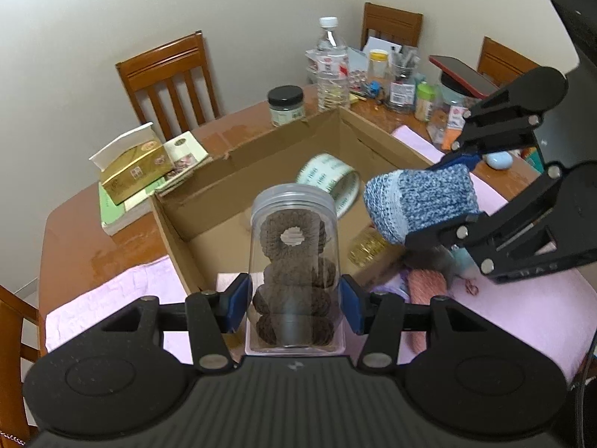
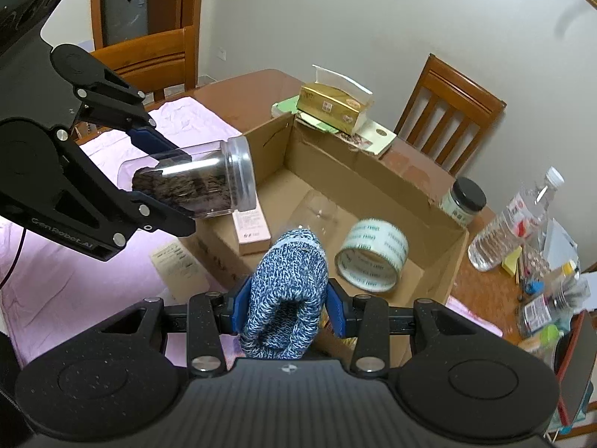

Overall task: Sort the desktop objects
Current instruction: 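Carry the sponge jar and blue-grey sock over the cardboard box with both tools, then open the right tool to drop the sock into the box while the left tool lowers the jar, then open the left tool to release the sponge jar inside the box, then move both tools back toward the remaining objects on the cloth, then grasp the white product box with the left tool, then grasp the pink knit sock with the right tool while the left tool holds the white box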

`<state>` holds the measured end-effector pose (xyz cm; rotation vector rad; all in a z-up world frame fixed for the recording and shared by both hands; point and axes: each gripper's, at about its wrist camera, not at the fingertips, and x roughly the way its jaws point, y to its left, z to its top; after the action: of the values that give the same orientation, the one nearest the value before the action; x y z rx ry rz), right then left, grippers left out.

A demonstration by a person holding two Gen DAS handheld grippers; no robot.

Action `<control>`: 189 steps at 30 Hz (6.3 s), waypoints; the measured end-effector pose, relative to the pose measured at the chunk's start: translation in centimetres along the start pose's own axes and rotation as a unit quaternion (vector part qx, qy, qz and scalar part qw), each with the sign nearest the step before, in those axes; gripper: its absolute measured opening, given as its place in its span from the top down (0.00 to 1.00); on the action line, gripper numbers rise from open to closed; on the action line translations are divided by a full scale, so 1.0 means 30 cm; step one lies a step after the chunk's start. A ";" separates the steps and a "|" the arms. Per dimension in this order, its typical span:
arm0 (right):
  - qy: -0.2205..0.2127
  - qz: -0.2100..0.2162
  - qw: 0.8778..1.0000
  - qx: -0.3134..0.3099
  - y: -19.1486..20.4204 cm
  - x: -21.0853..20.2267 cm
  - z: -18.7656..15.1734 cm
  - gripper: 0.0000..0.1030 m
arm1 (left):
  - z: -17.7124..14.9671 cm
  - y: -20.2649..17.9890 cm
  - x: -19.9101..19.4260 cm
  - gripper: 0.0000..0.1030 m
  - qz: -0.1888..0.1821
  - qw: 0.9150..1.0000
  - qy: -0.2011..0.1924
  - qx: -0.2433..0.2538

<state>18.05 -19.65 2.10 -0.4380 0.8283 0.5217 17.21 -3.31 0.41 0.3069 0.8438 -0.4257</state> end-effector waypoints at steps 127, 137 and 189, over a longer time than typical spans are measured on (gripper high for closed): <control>0.023 0.008 0.989 0.144 0.077 0.032 -0.257 0.00 | -0.272 0.018 0.171 0.08 0.002 0.986 0.055 -0.155; 0.025 0.019 0.983 0.179 0.070 0.047 -0.289 0.00 | -0.313 0.049 0.245 0.08 -0.014 0.975 0.064 -0.211; 0.059 0.060 0.995 0.055 0.108 0.248 -0.264 0.00 | -0.302 0.039 0.250 0.22 -0.005 0.976 0.059 -0.208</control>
<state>15.78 -19.55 -9.01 -0.3213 0.9958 0.5631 16.27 -0.24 -10.96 -0.0600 1.0283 -0.2330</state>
